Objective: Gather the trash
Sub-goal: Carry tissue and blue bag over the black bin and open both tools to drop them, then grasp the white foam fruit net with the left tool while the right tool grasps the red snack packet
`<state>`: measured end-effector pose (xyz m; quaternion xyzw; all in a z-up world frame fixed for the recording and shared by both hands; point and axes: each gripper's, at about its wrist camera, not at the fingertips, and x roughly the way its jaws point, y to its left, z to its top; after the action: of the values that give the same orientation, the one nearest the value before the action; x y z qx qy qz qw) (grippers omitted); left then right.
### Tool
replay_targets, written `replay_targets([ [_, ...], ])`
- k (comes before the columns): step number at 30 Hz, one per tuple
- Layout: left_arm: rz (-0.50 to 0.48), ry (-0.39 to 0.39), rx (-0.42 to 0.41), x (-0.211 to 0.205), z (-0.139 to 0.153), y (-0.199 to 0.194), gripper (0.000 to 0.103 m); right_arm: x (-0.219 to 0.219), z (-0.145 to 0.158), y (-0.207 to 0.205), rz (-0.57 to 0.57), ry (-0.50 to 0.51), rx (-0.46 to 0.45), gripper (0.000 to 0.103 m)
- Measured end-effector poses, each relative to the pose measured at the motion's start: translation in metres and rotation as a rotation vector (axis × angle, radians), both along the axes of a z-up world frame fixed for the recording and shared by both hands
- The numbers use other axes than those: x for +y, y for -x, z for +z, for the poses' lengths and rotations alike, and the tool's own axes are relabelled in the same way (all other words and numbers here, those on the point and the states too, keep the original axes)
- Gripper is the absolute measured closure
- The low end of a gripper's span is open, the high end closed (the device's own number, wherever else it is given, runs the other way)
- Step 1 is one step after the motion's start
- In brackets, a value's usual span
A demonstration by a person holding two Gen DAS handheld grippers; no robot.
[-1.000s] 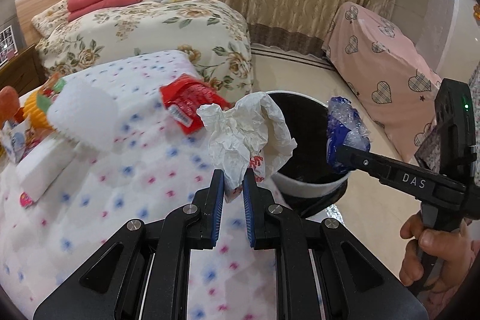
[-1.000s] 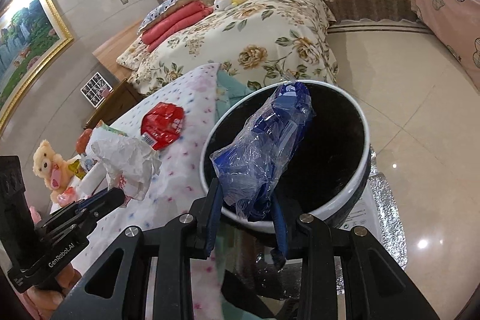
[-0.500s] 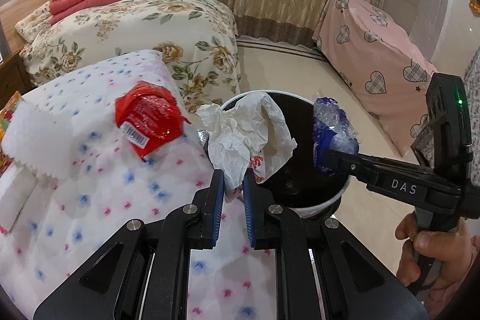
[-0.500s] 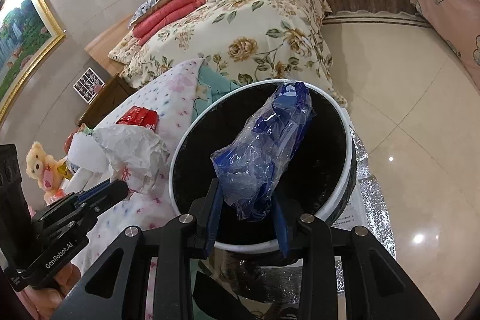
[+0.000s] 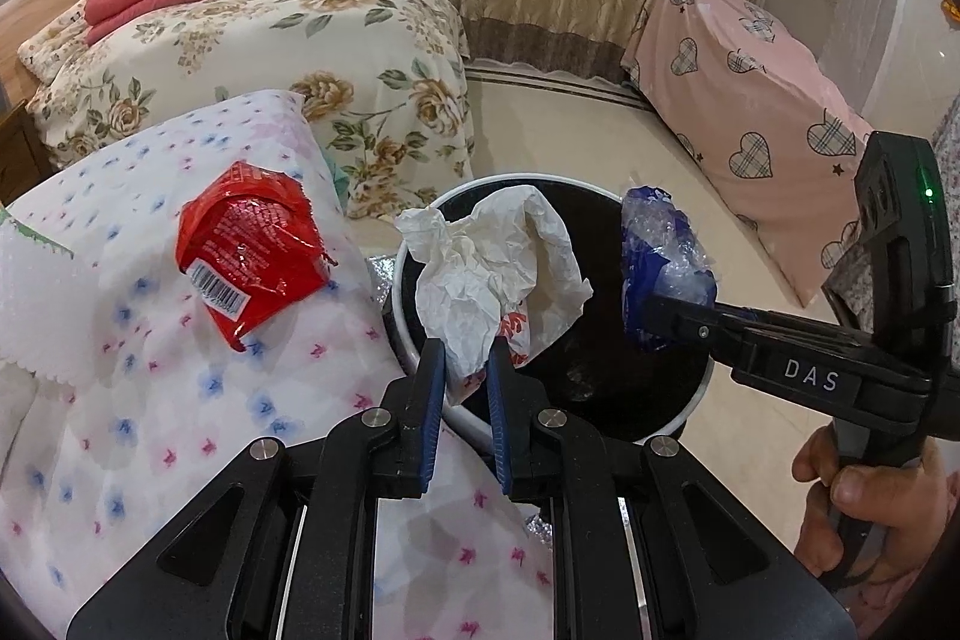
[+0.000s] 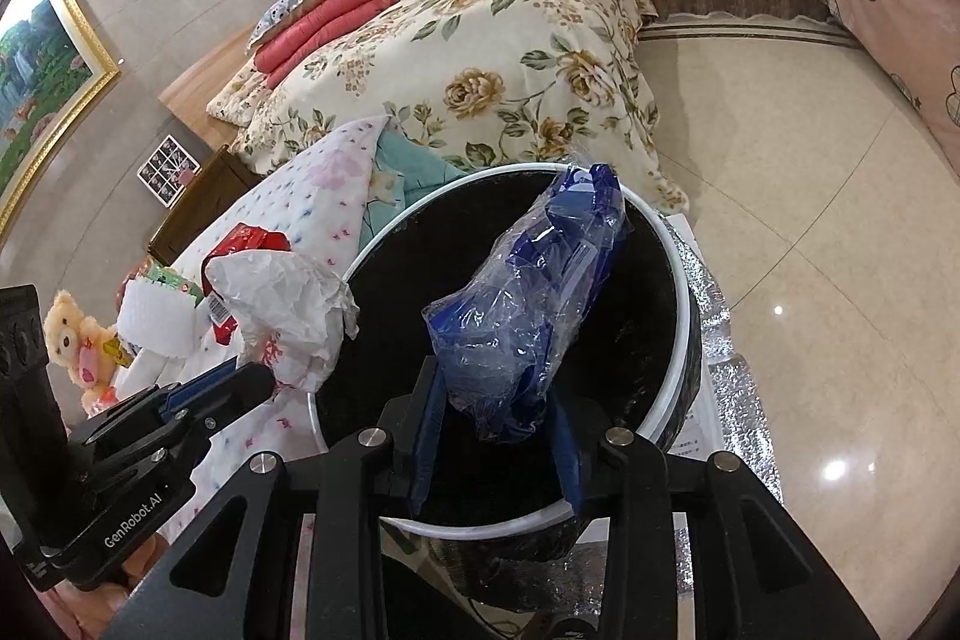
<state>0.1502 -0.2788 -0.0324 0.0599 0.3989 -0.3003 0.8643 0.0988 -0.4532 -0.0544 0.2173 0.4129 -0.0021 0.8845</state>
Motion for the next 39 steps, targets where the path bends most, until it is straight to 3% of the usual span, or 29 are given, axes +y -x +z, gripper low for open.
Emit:
replay_targets([
  [2, 0.002, -0.002, 0.001, -0.001, 0.0, -0.001, 0.085, 0.0, 0.0, 0.0, -0.001, 0.003, 0.0, 0.067],
  [3, 0.004, -0.004, 0.006, -0.001, 0.0, -0.001, 0.082, -0.001, 0.001, -0.001, -0.004, 0.007, 0.001, 0.06],
  [5, 0.013, -0.001, 0.007, 0.002, 0.001, 0.0, 0.064, -0.002, 0.001, -0.001, -0.015, 0.013, 0.003, 0.044],
  [6, 0.02, 0.003, 0.0, 0.005, 0.003, 0.001, 0.06, -0.003, 0.002, 0.0, -0.022, 0.012, 0.0, 0.038],
  [8, 0.031, 0.006, -0.007, 0.011, 0.005, 0.004, 0.045, -0.004, 0.004, 0.002, -0.032, 0.013, -0.009, 0.036],
  [18, 0.125, 0.03, -0.013, 0.063, 0.007, 0.019, 0.038, 0.015, 0.011, 0.014, -0.034, -0.014, -0.055, 0.018],
  [31, 0.323, 0.063, 0.012, 0.147, -0.003, 0.024, 0.037, 0.075, 0.012, 0.007, 0.052, -0.039, -0.094, 0.014],
  [39, 0.389, 0.082, 0.021, 0.175, -0.006, 0.012, 0.037, 0.105, 0.013, -0.009, 0.118, -0.013, -0.097, 0.014],
])
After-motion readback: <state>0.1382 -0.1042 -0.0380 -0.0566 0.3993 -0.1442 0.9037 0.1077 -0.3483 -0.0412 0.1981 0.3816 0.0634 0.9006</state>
